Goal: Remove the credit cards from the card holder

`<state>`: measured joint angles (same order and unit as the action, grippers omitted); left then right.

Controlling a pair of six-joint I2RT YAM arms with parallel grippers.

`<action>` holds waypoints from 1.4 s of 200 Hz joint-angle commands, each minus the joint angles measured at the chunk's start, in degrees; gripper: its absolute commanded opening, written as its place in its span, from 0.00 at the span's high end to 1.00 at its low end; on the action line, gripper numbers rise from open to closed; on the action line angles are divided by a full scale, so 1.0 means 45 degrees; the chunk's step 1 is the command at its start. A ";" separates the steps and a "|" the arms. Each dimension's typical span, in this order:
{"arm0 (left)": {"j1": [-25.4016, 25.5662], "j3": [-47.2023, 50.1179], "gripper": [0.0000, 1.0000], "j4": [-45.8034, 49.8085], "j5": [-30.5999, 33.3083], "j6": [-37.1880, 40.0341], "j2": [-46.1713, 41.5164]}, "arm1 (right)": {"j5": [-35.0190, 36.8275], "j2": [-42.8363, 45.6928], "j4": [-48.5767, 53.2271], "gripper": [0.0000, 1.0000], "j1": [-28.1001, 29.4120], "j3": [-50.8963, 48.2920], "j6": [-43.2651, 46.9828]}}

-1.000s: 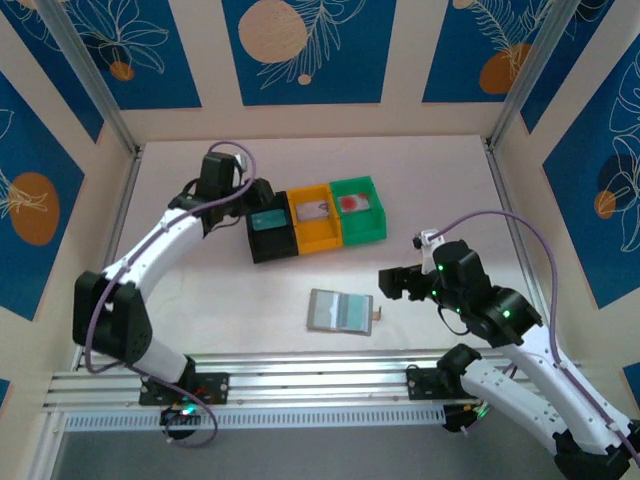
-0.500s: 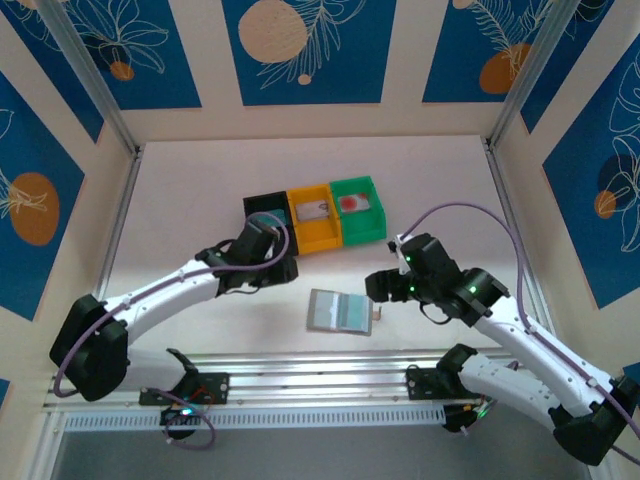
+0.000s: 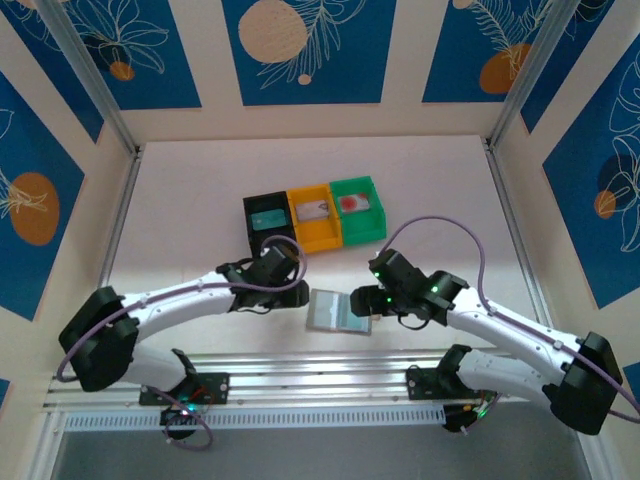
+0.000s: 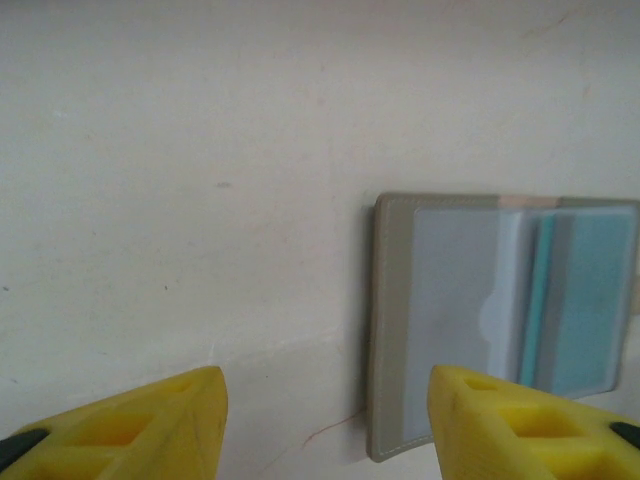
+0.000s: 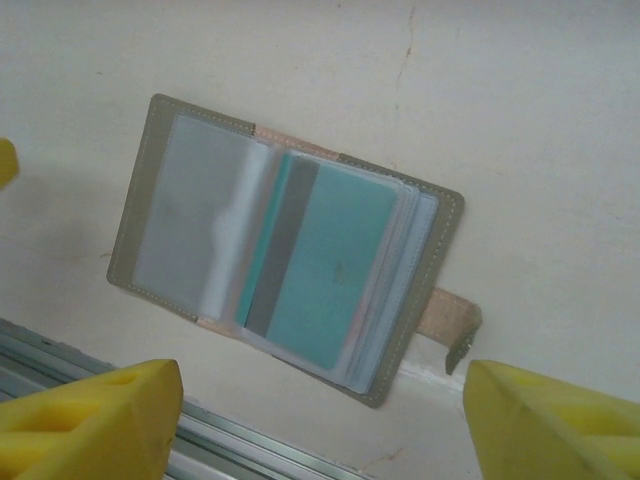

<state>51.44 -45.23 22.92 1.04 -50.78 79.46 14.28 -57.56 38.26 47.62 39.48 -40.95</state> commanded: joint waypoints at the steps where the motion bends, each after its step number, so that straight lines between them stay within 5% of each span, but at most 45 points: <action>1: 0.0532 -0.0728 0.43 0.1010 0.0757 -0.0237 0.0786 | -0.0387 -0.0469 -0.0758 0.31 0.0145 -0.0273 -0.0742; 130: 0.1223 -0.0378 0.42 0.0479 0.0472 -0.0951 0.2121 | -0.0908 -0.2039 -0.3000 0.47 0.0161 -0.1407 -0.1613; 280: 0.1596 -0.0163 0.41 -0.0013 0.0269 -0.1194 0.2865 | -0.1131 -0.3420 -0.3892 0.54 -0.0017 -0.1617 -0.1557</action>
<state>57.56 -47.40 24.45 3.75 -55.07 90.24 10.22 -72.38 21.37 47.94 33.12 -47.33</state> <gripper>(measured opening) 0.589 0.469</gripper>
